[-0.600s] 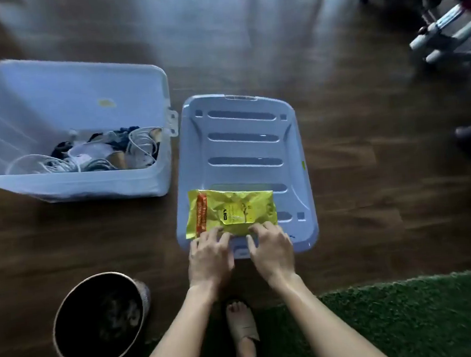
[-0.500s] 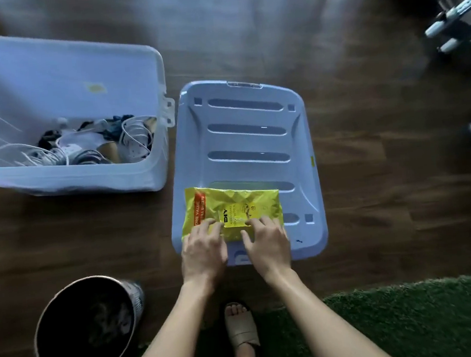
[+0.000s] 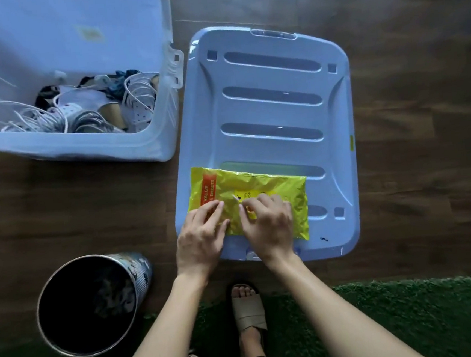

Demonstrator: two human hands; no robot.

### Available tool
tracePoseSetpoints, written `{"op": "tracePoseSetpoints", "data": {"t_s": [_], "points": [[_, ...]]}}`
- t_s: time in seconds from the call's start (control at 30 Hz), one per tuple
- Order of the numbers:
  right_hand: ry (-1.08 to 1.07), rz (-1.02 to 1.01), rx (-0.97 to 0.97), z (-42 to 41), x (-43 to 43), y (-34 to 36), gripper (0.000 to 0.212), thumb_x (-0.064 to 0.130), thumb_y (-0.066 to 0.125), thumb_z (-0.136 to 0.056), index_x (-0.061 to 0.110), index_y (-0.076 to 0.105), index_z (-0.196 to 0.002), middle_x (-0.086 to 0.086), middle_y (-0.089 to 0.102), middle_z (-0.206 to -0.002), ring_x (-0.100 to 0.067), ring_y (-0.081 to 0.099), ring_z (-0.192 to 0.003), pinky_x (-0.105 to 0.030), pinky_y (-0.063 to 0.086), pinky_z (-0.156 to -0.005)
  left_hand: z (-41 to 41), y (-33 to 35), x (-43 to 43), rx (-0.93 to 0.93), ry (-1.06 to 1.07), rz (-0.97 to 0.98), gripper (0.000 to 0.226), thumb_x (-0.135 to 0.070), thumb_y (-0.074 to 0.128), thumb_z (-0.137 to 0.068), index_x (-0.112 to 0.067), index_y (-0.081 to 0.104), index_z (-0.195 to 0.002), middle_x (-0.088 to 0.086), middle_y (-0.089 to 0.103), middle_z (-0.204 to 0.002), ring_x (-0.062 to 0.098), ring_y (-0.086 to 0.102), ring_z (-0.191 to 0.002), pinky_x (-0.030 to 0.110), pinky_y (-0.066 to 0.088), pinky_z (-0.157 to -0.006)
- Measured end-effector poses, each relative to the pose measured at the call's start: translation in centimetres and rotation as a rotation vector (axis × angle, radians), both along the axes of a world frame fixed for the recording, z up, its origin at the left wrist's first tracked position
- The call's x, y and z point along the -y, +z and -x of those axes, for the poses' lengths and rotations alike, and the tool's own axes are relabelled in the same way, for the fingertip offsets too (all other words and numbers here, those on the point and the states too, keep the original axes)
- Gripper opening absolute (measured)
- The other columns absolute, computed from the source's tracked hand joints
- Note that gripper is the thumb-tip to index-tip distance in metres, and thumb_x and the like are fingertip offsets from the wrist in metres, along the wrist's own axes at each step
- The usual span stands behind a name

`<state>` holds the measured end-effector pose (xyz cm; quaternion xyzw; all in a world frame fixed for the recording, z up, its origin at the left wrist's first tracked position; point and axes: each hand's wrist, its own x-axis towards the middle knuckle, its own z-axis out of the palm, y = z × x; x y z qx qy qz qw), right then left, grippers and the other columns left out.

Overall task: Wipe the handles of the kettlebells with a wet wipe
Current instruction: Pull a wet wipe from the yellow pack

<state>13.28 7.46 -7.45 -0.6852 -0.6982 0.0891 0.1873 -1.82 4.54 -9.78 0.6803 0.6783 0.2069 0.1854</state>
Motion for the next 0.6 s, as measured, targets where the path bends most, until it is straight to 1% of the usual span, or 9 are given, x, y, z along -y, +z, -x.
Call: {"op": "tracePoseSetpoints", "data": {"t_s": [0.07, 0.13, 0.17, 0.23, 0.3, 0.37, 0.47, 0.53, 0.6], "points": [[-0.197, 0.027, -0.247, -0.1, 0.0, 1.5, 0.008, 0.026, 0.068, -0.090, 0.023, 0.072, -0.084, 0.007, 0.068, -0.076, -0.016, 0.063, -0.068, -0.033, 0.048, -0.066, 0.1, 0.4, -0.1, 0.006, 0.002, 0.029, 0.042, -0.027, 0.080, -0.087, -0.018, 0.071, -0.127, -0.003, 0.068, -0.126, 0.022, 0.061, -0.108, 0.038, 0.058, -0.083], [-0.484, 0.071, -0.475, -1.0, 0.0, 2.8, 0.009, 0.026, 0.070, -0.092, 0.022, 0.072, -0.084, 0.011, 0.067, -0.071, -0.006, 0.062, -0.060, -0.027, 0.048, -0.062, 0.1, 0.8, -0.3, 0.009, 0.001, 0.056, 0.043, -0.027, 0.080, -0.086, -0.018, 0.071, -0.127, -0.003, 0.068, -0.125, 0.022, 0.060, -0.109, 0.039, 0.059, -0.083], [-0.632, 0.103, -0.571, -1.7, 0.0, 3.1, 0.010, 0.028, 0.070, -0.093, 0.023, 0.072, -0.084, 0.011, 0.068, -0.070, -0.005, 0.064, -0.061, -0.026, 0.050, -0.063, 0.0, 1.1, -0.4, 0.009, 0.007, 0.076, 0.043, -0.027, 0.081, -0.086, -0.018, 0.072, -0.127, -0.003, 0.068, -0.124, 0.022, 0.061, -0.109, 0.039, 0.059, -0.083], [-0.885, 0.155, -0.765, -3.2, 0.1, 3.3, 0.012, 0.031, 0.071, -0.092, 0.025, 0.071, -0.082, 0.008, 0.071, -0.072, -0.012, 0.068, -0.063, -0.031, 0.055, -0.067, -0.3, 1.7, -0.7, 0.009, 0.041, 0.116, 0.043, -0.025, 0.082, -0.083, -0.018, 0.072, -0.125, -0.003, 0.068, -0.122, 0.022, 0.061, -0.108, 0.041, 0.059, -0.086], [-1.065, 0.186, -0.914, -4.7, 0.3, 3.2, 0.012, 0.029, 0.071, -0.093, 0.023, 0.070, -0.083, 0.003, 0.072, -0.075, -0.013, 0.067, -0.057, -0.033, 0.056, -0.066, -1.0, 2.4, -1.2, 0.008, 0.083, 0.129, 0.038, -0.023, 0.081, -0.081, -0.018, 0.075, -0.119, -0.002, 0.068, -0.116, 0.023, 0.062, -0.105, 0.043, 0.056, -0.087], [-1.164, 0.224, -1.030, -5.6, 0.5, 3.1, 0.011, 0.025, 0.070, -0.094, 0.020, 0.069, -0.085, 0.000, 0.071, -0.077, -0.013, 0.065, -0.055, -0.032, 0.056, -0.063, -2.3, 3.2, -1.9, 0.016, 0.067, 0.101, 0.025, -0.024, 0.080, -0.083, -0.022, 0.078, -0.109, -0.002, 0.068, -0.103, 0.024, 0.061, -0.096, 0.042, 0.053, -0.082], [-1.187, 0.271, -1.099, -6.1, 0.7, 2.7, 0.011, 0.024, 0.072, -0.093, 0.018, 0.070, -0.084, 0.002, 0.070, -0.074, -0.020, 0.067, -0.067, -0.035, 0.058, -0.069, -4.7, 3.8, -3.0, 0.042, -0.052, 0.103, 0.008, -0.025, 0.077, -0.089, -0.020, 0.078, -0.095, 0.000, 0.064, -0.082, 0.026, 0.059, -0.077, 0.041, 0.050, -0.070], [-1.157, 0.285, -1.103, -6.2, 0.5, 2.5, 0.010, 0.026, 0.073, -0.092, 0.018, 0.071, -0.086, 0.003, 0.071, -0.076, -0.021, 0.069, -0.072, -0.033, 0.058, -0.070, -5.8, 4.0, -4.0, 0.049, -0.075, 0.173, 0.010, -0.026, 0.075, -0.090, -0.017, 0.079, -0.093, 0.003, 0.063, -0.079, 0.029, 0.061, -0.073, 0.043, 0.053, -0.066], [-1.131, 0.292, -1.108, -6.2, 0.3, 2.5, 0.010, 0.026, 0.072, -0.093, 0.019, 0.071, -0.087, 0.003, 0.072, -0.078, -0.020, 0.070, -0.076, -0.030, 0.057, -0.069, -6.5, 4.4, -4.9, 0.007, -0.077, 0.280, 0.014, -0.027, 0.072, -0.093, -0.016, 0.080, -0.095, 0.004, 0.062, -0.083, 0.032, 0.064, -0.078, 0.042, 0.054, -0.069]]}}
